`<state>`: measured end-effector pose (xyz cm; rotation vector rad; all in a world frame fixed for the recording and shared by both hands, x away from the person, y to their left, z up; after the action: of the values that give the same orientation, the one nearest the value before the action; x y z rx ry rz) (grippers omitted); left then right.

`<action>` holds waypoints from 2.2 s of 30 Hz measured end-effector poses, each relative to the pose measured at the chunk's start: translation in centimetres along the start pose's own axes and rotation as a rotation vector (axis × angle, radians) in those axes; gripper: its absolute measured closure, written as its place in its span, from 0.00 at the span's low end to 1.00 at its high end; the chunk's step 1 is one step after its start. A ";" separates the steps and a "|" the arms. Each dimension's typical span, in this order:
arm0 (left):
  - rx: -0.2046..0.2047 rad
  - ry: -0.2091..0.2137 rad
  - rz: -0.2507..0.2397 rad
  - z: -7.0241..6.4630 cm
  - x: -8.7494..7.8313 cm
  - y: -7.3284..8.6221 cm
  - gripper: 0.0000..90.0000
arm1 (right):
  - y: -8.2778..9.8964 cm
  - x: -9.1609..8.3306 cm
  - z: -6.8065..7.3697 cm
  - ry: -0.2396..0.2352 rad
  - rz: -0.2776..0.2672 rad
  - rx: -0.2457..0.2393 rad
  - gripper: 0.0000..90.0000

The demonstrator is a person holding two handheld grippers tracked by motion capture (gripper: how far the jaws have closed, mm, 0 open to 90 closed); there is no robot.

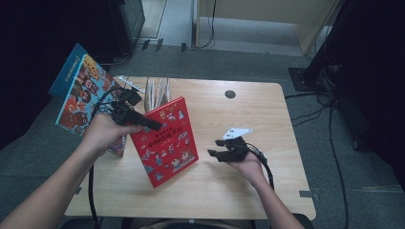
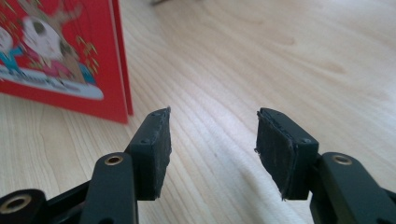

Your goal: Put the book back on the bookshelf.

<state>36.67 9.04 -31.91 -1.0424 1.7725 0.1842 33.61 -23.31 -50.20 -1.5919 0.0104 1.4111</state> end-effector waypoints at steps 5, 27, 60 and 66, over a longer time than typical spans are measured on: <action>-0.011 0.001 -0.014 0.4 -1.0 0.9 0.89 | 0.2 1.0 -0.1 0.035 0.018 -0.009 0.50; -0.149 -0.091 -0.086 3.7 -6.5 4.0 0.89 | 1.4 3.1 -0.1 0.130 -0.007 -0.054 0.47; -0.284 -0.276 -0.055 7.2 -9.9 3.1 0.89 | 1.5 3.1 0.0 0.135 -0.006 -0.033 0.46; -0.286 -0.296 -0.054 7.4 -9.9 2.7 0.89 | 1.5 3.1 0.0 0.137 -0.005 -0.030 0.46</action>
<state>40.74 20.36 -28.09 -1.1959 1.4753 0.5430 33.78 -22.36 -53.50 -1.7100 0.0659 1.3012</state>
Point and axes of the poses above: each handheld gripper's, and its own axes: x roughly forward along the jaws, y roughly out of its underside, z roughly to its left, the point moved 2 cm from there along x, roughly forward along the jaws, and after that the axes turned 10 degrees about z, right-handed, at the moved point
